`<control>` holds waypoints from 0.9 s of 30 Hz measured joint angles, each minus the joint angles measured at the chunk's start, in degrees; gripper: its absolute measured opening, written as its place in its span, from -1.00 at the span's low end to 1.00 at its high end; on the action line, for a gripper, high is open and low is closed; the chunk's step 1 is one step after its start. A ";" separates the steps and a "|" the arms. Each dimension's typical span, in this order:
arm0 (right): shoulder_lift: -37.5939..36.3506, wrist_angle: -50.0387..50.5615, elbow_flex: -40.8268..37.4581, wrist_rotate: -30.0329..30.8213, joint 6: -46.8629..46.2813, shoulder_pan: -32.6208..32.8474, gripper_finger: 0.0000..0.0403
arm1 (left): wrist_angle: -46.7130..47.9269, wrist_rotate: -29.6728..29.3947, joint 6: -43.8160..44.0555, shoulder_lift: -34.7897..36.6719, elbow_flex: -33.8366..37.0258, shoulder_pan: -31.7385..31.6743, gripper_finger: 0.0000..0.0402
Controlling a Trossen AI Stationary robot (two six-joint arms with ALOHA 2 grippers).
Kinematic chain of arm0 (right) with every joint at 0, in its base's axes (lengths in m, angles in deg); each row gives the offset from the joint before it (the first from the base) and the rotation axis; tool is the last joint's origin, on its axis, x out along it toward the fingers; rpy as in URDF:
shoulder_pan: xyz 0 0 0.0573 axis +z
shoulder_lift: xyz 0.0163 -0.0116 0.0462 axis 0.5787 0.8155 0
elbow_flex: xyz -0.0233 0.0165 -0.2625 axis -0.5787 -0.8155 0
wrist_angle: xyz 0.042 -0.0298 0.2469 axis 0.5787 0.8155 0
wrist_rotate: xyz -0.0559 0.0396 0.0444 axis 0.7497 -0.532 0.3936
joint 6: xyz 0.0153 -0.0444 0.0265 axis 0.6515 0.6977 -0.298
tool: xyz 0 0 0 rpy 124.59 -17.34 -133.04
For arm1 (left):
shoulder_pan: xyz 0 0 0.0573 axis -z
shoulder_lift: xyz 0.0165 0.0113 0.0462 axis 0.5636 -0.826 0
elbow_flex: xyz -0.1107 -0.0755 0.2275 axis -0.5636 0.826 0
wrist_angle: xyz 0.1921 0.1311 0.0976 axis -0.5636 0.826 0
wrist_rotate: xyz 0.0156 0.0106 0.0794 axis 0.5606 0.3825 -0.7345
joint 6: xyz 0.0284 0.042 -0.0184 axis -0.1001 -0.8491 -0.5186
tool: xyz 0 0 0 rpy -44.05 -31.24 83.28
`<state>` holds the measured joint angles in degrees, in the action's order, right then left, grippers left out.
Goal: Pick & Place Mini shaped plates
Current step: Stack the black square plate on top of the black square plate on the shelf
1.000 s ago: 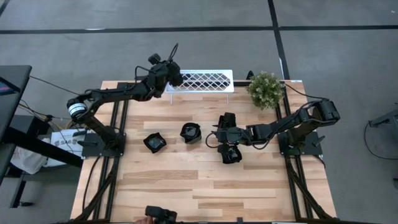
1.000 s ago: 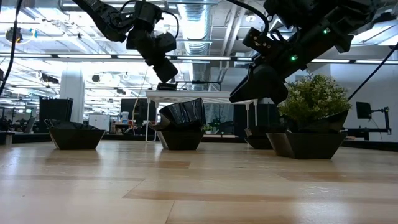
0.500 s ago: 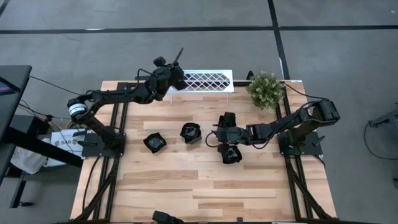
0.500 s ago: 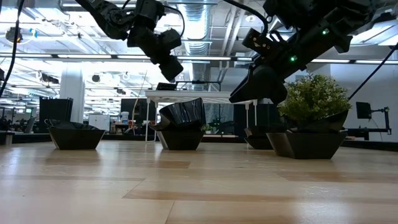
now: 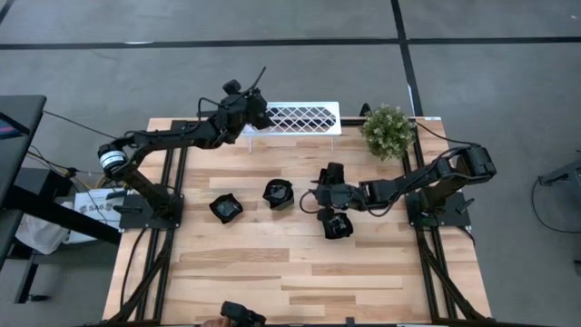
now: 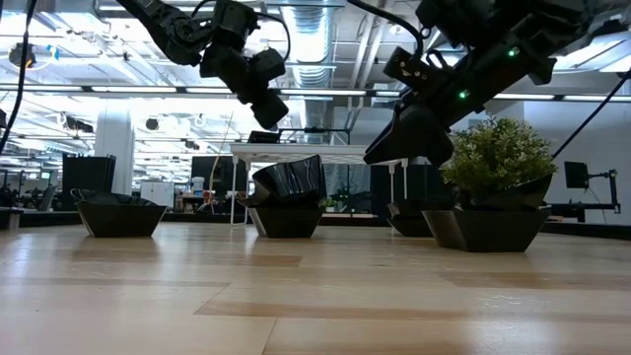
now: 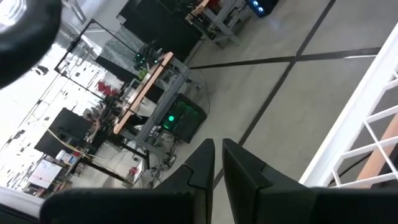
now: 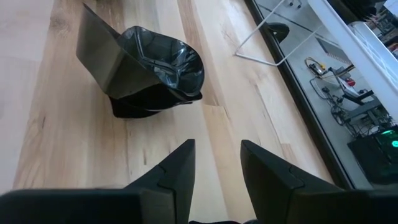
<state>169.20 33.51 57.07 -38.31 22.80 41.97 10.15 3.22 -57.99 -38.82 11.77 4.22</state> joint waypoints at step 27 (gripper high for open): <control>0.00 0.19 0.00 0.02 0.00 -1.16 -0.39 | -6.23 -2.45 -7.76 -2.57 0.02 -0.02 -0.84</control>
<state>169.20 33.70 57.07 -38.29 22.80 40.81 3.92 0.77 -65.75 -41.39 11.79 4.21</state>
